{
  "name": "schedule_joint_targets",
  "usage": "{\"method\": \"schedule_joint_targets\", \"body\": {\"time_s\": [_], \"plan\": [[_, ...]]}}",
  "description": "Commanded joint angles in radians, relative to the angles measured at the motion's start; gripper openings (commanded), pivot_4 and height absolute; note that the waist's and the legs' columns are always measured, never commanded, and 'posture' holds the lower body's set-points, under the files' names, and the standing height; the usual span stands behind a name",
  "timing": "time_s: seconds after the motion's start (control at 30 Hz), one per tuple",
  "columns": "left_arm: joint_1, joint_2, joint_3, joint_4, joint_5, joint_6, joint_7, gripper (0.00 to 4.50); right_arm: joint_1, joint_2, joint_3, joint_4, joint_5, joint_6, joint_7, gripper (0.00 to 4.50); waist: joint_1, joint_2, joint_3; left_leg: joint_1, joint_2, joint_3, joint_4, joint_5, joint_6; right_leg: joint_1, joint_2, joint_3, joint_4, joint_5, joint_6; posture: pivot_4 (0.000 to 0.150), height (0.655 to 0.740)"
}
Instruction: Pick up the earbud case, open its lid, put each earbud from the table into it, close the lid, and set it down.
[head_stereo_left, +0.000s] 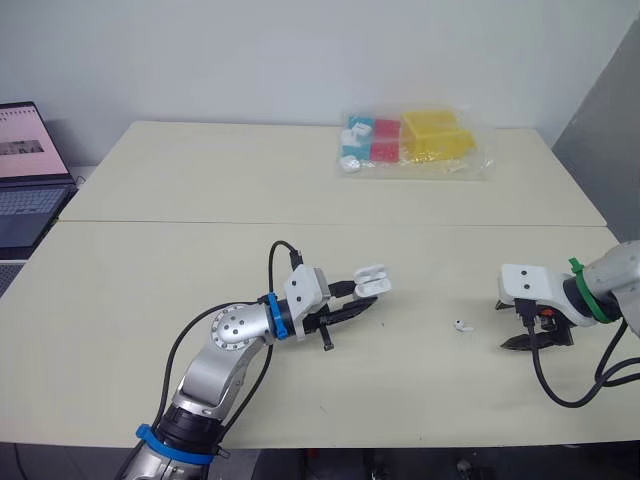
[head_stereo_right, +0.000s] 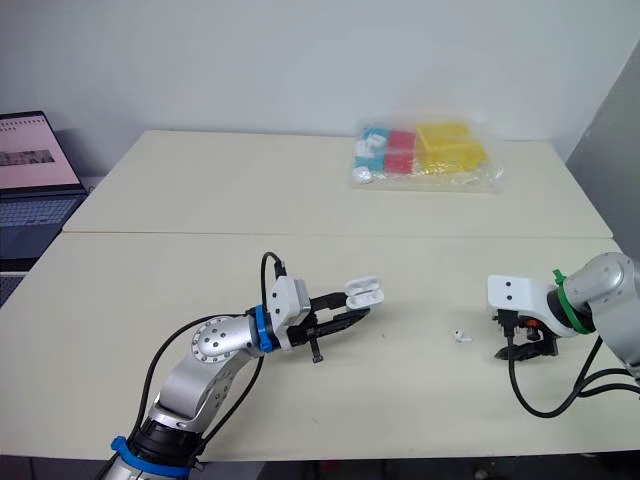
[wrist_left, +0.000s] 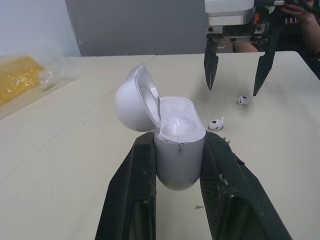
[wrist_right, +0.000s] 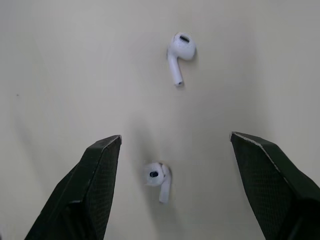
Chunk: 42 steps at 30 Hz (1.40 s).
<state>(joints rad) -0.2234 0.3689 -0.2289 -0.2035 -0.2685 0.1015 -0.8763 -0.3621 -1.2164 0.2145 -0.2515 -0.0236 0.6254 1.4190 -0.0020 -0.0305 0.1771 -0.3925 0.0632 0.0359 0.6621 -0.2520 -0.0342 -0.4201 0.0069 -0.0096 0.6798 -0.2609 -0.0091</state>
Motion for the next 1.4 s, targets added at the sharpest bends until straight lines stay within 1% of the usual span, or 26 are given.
{"method": "schedule_joint_targets", "body": {"time_s": [0.03, 0.17, 0.3, 0.67, 0.73, 0.77, 1.0, 1.03, 1.2, 1.4], "plan": [[-0.004, -0.004, -0.001, -0.039, 0.000, -0.011, 0.010, 0.79, 0.015, -0.043, 0.007, -0.073, -0.040, 0.043, -0.026, 3.62, 0.000, 0.000, 0.000, 0.000, 0.000, 0.000, 0.000, 0.000, 0.000, 0.000, 0.000, 0.000, 0.000, 0.000, 0.000, 0.150, 0.7354], [-0.005, -0.014, -0.013, -0.035, 0.009, -0.015, 0.018, 0.79, 0.033, -0.052, 0.055, -0.061, -0.096, 0.001, -0.050, 3.62, -0.001, 0.000, 0.000, 0.001, 0.000, 0.001, 0.000, 0.000, 0.000, 0.000, 0.000, 0.000, 0.000, 0.000, 0.000, 0.150, 0.7354], [-0.009, -0.019, -0.019, -0.025, 0.021, -0.023, 0.020, 0.79, 0.010, -0.028, 0.096, -0.030, -0.131, 0.002, -0.067, 3.62, -0.001, 0.000, 0.000, 0.000, 0.000, 0.001, 0.000, 0.000, 0.000, 0.000, 0.000, 0.000, 0.000, 0.000, 0.000, 0.150, 0.7354], [-0.005, -0.021, -0.022, -0.030, 0.028, -0.021, 0.026, 0.79, -0.002, -0.001, 0.127, -0.006, -0.151, 0.002, -0.059, 3.62, -0.001, 0.000, 0.000, 0.000, 0.000, 0.001, 0.000, 0.000, 0.000, 0.000, 0.000, 0.000, 0.000, 0.000, 0.000, 0.150, 0.7354], [-0.006, -0.021, -0.022, -0.029, 0.029, -0.022, 0.025, 0.79, 0.003, -0.004, 0.131, -0.001, -0.155, -0.007, -0.055, 3.25, -0.001, 0.000, 0.000, 0.000, 0.000, 0.001, 0.000, 0.000, 0.000, 0.000, 0.000, 0.000, 0.000, 0.000, 0.000, 0.150, 0.7354], [-0.006, -0.020, -0.021, -0.028, 0.028, -0.023, 0.025, 0.79, 0.004, -0.004, 0.133, -0.001, -0.154, -0.006, -0.051, 3.00, -0.001, 0.000, 0.000, 0.000, 0.000, 0.001, 0.000, 0.000, 0.000, 0.000, 0.000, 0.000, 0.000, 0.000, 0.000, 0.150, 0.7354], [-0.010, -0.021, -0.022, -0.024, 0.031, -0.025, 0.024, 0.79, 0.000, 0.015, 0.142, -0.005, -0.158, 0.003, -0.048, 0.57, -0.001, 0.000, 0.000, 0.000, 0.000, 0.001, 0.000, 0.000, 0.000, 0.000, 0.000, 0.000, 0.000, 0.000, 0.000, 0.150, 0.7354], [-0.010, -0.020, -0.022, -0.023, 0.032, -0.026, 0.023, 0.79, 0.000, 0.017, 0.141, -0.005, -0.158, 0.002, -0.047, 0.42, -0.001, 0.000, 0.000, 0.000, 0.000, 0.001, 0.000, 0.000, 0.000, 0.000, 0.000, 0.000, 0.000, 0.000, 0.000, 0.150, 0.7354], [-0.014, -0.018, -0.019, -0.012, 0.035, -0.032, 0.018, 0.79, -0.010, 0.020, 0.132, 0.000, -0.156, -0.012, -0.046, 0.43, -0.002, 0.000, 0.000, 0.001, 0.000, 0.001, 0.000, 0.000, 0.000, 0.000, 0.001, 0.000, 0.000, 0.000, 0.000, 0.150, 0.7354], [-0.032, -0.019, -0.003, 0.005, 0.023, -0.034, 0.014, 0.79, -0.031, 0.000, 0.047, -0.052, -0.074, -0.014, -0.023, 0.43, -0.002, 0.000, 0.000, 0.000, 0.000, 0.001, 0.000, 0.000, 0.000, 0.000, 0.001, 0.000, 0.000, 0.000, 0.000, 0.150, 0.7354]]}}
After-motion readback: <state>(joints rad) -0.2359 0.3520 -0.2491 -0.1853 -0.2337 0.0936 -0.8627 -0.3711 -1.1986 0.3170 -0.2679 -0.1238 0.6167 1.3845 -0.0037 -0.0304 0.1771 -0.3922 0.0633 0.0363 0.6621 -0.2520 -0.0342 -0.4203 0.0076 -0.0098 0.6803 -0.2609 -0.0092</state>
